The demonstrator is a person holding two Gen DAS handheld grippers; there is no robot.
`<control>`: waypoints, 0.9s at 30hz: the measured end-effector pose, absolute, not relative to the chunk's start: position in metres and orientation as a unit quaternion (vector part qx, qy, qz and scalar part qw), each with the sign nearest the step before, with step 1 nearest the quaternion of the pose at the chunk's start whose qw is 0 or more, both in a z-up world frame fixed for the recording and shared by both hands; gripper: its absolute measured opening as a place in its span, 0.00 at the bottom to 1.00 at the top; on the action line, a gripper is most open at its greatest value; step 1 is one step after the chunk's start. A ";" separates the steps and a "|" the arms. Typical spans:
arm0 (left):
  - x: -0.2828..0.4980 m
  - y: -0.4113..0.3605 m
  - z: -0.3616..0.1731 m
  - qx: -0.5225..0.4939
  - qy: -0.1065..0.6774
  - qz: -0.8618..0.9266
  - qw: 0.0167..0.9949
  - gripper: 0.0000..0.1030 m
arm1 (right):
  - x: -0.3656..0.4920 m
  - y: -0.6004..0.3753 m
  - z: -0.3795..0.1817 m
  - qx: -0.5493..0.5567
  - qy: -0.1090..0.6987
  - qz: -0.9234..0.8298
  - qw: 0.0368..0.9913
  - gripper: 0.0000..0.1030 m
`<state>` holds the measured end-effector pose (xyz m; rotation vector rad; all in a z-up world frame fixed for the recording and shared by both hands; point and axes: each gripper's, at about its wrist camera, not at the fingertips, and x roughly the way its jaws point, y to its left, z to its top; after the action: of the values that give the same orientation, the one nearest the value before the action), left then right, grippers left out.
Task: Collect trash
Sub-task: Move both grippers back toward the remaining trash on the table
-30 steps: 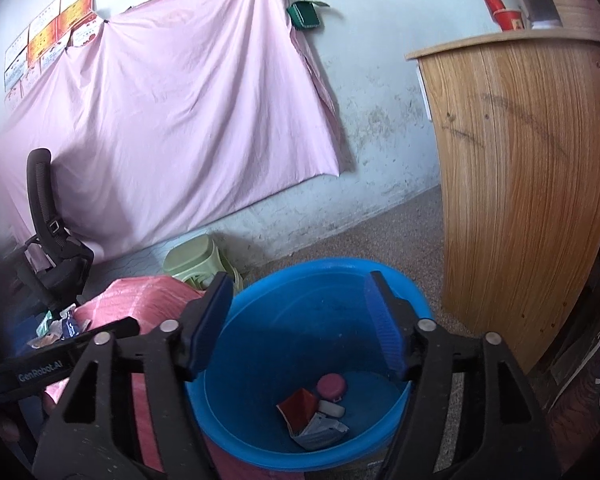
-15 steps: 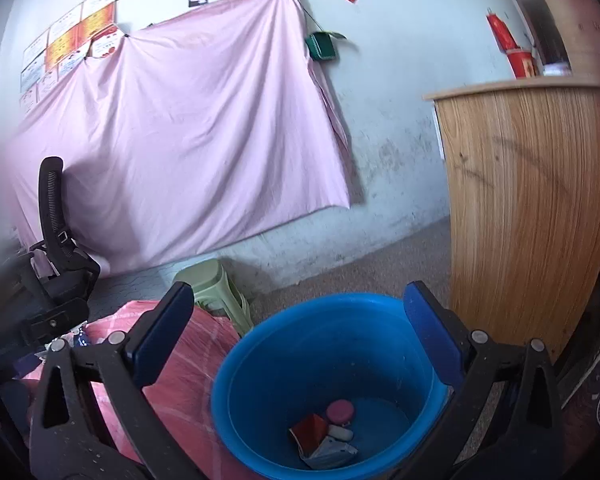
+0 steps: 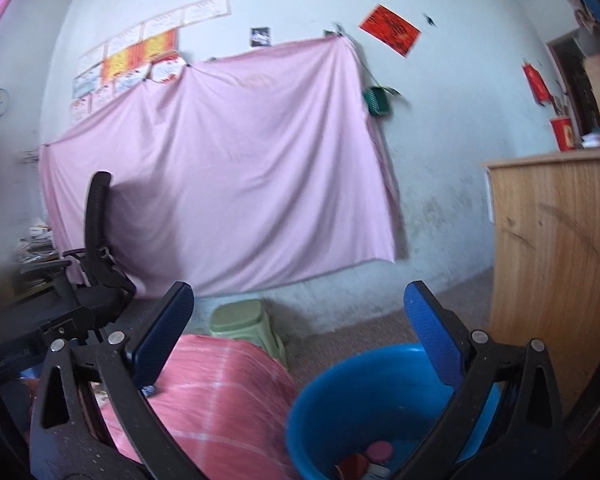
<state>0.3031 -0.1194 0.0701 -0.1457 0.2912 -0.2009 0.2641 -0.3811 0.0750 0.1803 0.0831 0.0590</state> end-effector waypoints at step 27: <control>0.258 0.031 0.040 -0.038 0.135 0.024 0.990 0.98 | 0.289 -0.229 0.058 0.008 0.060 0.147 0.987 1.00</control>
<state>0.2579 0.0311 0.0402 -0.0770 0.2709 0.0488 0.2888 -0.2290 0.0583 0.0158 0.1207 0.2946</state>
